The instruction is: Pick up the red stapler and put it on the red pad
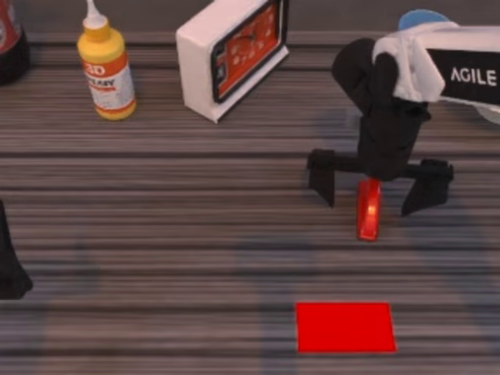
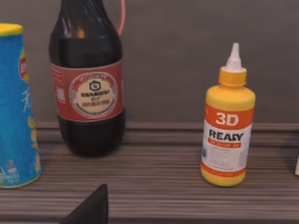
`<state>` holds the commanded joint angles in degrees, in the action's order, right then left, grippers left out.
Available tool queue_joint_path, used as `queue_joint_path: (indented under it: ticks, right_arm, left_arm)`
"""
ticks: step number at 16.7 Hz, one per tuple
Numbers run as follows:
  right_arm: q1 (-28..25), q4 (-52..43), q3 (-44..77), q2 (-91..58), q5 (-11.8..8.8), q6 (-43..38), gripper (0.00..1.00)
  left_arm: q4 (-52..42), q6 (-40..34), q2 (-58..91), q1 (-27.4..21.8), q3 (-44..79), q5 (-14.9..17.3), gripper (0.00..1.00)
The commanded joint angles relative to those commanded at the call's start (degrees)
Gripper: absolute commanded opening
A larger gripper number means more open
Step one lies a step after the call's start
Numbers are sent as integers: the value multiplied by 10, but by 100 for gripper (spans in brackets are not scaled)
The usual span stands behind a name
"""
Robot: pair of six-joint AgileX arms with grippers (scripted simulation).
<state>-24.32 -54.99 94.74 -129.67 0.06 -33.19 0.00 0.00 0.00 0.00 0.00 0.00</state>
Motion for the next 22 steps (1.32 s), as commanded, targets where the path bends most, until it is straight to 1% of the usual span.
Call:
queue_joint_path:
  ticks: [12, 13, 22]
  right_arm:
    - [0, 0, 0, 0, 0, 0, 2]
    - [0, 0, 0, 0, 0, 0, 0]
    - [2, -2, 2, 1, 0, -1, 0]
  left_arm:
    - [0, 0, 0, 0, 0, 0, 100]
    - [0, 0, 0, 0, 0, 0, 100]
    - [0, 0, 0, 0, 0, 0, 100]
